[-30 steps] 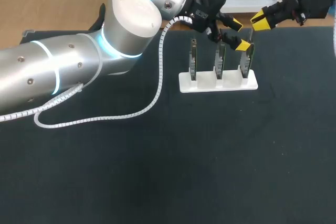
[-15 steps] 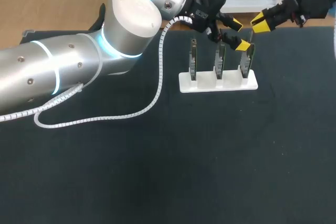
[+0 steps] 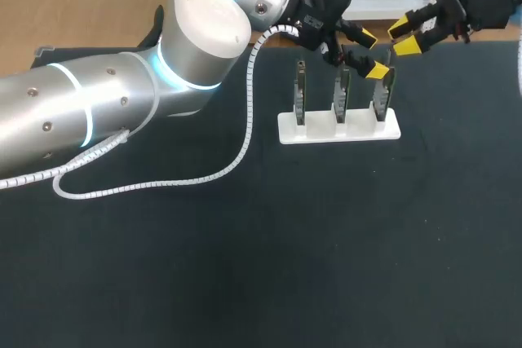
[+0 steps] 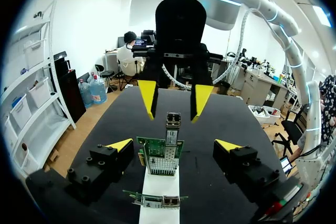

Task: Pick up the optical module with the left hand, and insert it into the network port with the right hand.

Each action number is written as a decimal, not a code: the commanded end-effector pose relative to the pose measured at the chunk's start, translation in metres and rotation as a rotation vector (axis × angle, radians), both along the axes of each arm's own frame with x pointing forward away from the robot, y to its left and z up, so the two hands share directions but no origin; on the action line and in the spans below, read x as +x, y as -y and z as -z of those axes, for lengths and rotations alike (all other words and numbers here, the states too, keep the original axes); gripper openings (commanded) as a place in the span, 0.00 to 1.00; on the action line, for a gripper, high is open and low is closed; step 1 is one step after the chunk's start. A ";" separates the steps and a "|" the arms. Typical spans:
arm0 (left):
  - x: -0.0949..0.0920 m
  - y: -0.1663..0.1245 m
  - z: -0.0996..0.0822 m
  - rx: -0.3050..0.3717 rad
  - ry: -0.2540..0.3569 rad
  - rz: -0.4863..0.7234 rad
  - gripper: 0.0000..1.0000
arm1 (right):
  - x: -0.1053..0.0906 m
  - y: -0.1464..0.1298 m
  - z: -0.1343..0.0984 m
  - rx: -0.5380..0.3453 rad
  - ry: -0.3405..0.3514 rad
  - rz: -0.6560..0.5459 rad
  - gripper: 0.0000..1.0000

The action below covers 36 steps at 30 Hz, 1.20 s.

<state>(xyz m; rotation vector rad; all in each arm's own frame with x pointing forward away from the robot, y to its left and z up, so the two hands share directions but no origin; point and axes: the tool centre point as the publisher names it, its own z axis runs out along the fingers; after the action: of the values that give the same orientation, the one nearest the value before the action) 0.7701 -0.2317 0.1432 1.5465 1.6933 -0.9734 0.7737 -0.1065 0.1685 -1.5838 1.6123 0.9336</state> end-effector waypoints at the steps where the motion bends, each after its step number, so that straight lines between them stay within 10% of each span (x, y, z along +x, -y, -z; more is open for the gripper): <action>1: 0.002 0.001 -0.001 0.006 -0.004 0.002 1.00 | -0.003 0.005 -0.004 0.039 -0.006 0.014 1.00; 12: 0.002 0.001 -0.001 0.006 -0.004 0.002 1.00 | 0.002 0.025 -0.016 0.114 -0.025 -0.011 1.00; 13: 0.002 0.001 -0.001 0.006 -0.004 0.002 1.00 | 0.004 0.025 -0.017 0.129 -0.023 -0.002 0.29; 14: 0.002 0.001 -0.001 0.006 -0.004 0.002 1.00 | 0.005 0.025 -0.019 0.125 -0.019 -0.003 0.00; 36: 0.002 0.001 -0.001 0.006 -0.004 0.002 1.00 | 0.011 -0.008 -0.023 0.103 0.064 -0.045 0.00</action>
<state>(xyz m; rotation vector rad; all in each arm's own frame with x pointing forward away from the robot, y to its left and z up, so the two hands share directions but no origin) 0.7702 -0.2317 0.1432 1.5466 1.6933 -0.9734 0.7841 -0.1017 0.1932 -1.5677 1.4661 0.9670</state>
